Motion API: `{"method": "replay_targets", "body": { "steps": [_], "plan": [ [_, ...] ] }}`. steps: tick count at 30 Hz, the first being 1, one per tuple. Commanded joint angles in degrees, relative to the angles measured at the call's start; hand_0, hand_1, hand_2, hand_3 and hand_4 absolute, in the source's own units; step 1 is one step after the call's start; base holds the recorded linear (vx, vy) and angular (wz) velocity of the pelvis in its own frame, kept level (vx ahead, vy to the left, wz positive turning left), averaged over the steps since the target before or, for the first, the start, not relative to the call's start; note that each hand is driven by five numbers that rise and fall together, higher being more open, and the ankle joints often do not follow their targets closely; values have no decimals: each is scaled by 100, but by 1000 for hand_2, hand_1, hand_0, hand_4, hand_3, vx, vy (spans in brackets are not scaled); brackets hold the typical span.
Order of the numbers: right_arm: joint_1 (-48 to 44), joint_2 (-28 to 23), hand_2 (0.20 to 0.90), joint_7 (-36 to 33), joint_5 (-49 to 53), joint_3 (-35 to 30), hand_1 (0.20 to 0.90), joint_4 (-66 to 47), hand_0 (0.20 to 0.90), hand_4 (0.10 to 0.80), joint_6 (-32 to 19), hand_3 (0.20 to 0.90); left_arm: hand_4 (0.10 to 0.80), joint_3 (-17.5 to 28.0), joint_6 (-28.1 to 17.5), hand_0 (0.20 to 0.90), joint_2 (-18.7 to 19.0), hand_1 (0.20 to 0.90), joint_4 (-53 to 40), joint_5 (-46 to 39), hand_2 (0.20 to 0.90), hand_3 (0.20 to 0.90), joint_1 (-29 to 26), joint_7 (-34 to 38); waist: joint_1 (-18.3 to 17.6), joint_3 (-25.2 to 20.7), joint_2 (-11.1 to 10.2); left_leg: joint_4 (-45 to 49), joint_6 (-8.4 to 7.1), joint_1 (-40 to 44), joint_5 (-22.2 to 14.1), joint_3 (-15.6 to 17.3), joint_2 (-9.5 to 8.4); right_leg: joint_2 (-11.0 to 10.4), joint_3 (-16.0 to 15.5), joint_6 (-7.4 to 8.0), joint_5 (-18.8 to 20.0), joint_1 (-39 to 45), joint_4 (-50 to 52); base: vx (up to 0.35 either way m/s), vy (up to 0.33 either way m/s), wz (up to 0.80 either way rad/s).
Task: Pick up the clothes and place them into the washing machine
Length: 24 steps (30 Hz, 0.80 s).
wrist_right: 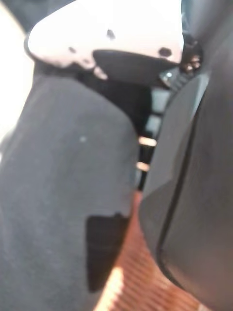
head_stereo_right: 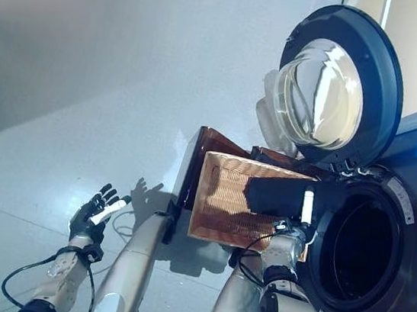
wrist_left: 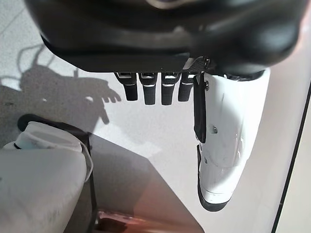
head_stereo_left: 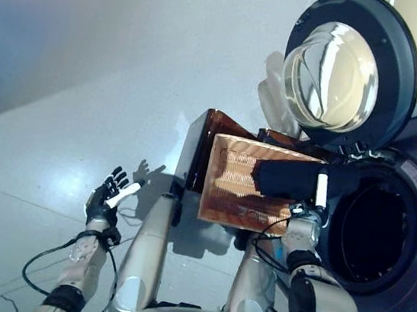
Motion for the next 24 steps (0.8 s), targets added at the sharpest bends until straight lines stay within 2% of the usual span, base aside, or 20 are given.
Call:
{"method": "replay_targets", "body": {
  "steps": [1, 6, 14, 24],
  "plan": [
    [51, -361, 200, 323, 500, -496, 200, -616, 200, 300, -843, 200, 800, 99, -477, 900, -56, 900, -98, -181, 900, 900, 28, -43, 61, -123, 205, -109, -299, 232, -12, 60, 26, 80, -112, -235, 813, -23, -240, -13, -2, -5],
    [-19, -312, 200, 27, 690, -891, 200, -615, 200, 300, -1247, 200, 800, -35, -463, 900, -77, 900, -55, -192, 900, 900, 26, -30, 8, -165, 312, -47, -303, 188, -39, 52, 9, 99, -52, -261, 743, -84, -152, -13, 4, -5],
    [-463, -417, 200, -267, 866, -1345, 200, -801, 200, 300, -1741, 200, 800, -251, -481, 900, -162, 900, 43, -215, 900, 900, 162, -85, -25, -229, 657, -97, -320, 143, 12, 143, -31, 110, 159, -295, 692, -277, -42, -21, 18, -6],
    [-1008, -1556, 200, -1072, 579, -1927, 200, -127, 200, 300, -1910, 200, 800, -566, -451, 900, -204, 900, 335, -170, 900, 900, 253, -213, -75, -444, 1117, -169, -360, 199, 3, 222, -50, 76, 335, -295, 589, -363, 47, 13, 20, -7]
  ]
}}
